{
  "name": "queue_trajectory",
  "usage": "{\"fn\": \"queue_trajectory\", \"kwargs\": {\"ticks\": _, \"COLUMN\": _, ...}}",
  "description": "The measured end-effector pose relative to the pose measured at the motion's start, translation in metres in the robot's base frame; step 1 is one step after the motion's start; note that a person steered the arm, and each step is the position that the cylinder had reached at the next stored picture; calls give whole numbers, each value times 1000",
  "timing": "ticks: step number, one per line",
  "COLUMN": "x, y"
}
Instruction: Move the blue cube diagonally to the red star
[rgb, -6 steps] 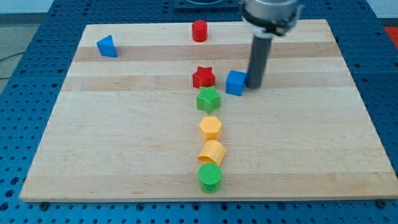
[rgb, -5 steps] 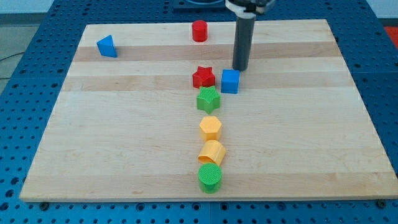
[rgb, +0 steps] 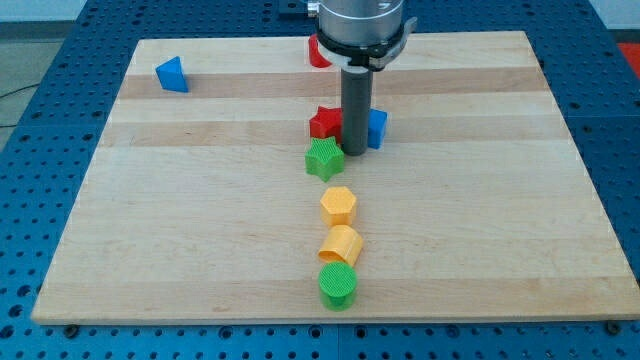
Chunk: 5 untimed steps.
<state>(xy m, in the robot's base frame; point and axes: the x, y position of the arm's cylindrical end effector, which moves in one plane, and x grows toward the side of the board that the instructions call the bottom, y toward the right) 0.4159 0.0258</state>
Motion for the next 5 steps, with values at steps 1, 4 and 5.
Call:
{"fn": "queue_trajectory", "kwargs": {"ticks": 1, "x": 5, "y": 8}}
{"fn": "queue_trajectory", "kwargs": {"ticks": 4, "x": -42, "y": 70}}
{"fn": "queue_trajectory", "kwargs": {"ticks": 5, "x": -90, "y": 69}}
